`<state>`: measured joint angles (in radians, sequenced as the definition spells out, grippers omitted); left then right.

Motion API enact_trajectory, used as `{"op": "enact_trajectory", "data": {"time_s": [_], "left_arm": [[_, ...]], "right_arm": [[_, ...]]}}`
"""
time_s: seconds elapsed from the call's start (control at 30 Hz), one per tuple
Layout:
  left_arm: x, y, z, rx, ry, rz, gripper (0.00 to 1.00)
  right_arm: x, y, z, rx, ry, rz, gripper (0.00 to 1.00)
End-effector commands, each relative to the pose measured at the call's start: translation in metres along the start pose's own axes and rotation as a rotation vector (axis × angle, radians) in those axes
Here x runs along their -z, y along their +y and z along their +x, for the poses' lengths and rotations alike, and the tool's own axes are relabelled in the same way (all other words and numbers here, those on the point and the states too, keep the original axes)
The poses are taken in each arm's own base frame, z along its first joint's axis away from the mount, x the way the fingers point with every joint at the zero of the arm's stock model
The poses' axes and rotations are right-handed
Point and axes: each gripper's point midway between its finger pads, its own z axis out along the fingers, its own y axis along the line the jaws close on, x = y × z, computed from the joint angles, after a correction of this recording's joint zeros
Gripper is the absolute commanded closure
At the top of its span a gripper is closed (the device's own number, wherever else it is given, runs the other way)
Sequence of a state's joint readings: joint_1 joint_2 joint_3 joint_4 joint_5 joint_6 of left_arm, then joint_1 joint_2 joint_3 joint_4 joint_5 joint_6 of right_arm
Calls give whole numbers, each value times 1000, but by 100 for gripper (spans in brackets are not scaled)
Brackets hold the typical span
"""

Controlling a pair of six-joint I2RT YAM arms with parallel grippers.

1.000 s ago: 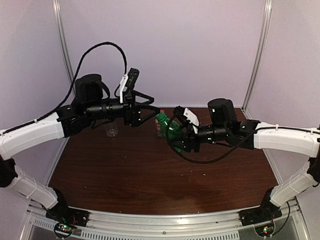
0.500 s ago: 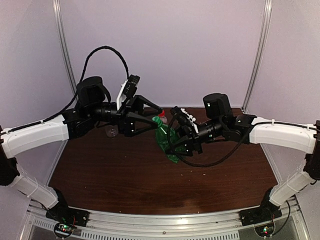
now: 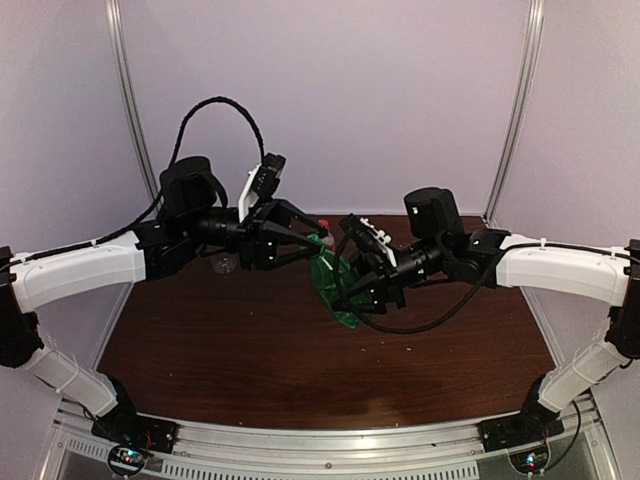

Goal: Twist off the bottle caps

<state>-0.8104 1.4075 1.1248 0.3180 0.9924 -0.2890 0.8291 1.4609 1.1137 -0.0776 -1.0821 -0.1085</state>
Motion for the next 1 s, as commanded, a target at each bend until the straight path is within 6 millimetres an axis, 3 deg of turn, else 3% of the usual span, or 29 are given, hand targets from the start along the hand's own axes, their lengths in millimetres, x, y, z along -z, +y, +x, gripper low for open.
{"op": "enact_trajectory", "data": {"time_s": [0.0,0.23,0.3,0.43,0.7,0.8,0.97], "left_arm": [[1,-2,-4,-21,-24,20,61],[1,12,-2,27,-30,-60,80],[2,21,-4,53,-41,-112,81],[8,51,-12,146,-97,-285,81],[27,107,-9,315,-150,-721,77],[31,119,-2,362,-156,-806,72],[26,127,5,396,-155,-807,66]], "right_arm": [[5,-3,-17,34,-38,16,58],[14,-29,-20,26,-42,201,59],[18,-40,-20,29,-37,278,59],[32,-68,-20,17,-30,471,60],[72,-118,-12,-19,-37,853,60],[81,-125,-12,-18,-54,932,60],[84,-123,-12,-2,-58,955,59]]}}
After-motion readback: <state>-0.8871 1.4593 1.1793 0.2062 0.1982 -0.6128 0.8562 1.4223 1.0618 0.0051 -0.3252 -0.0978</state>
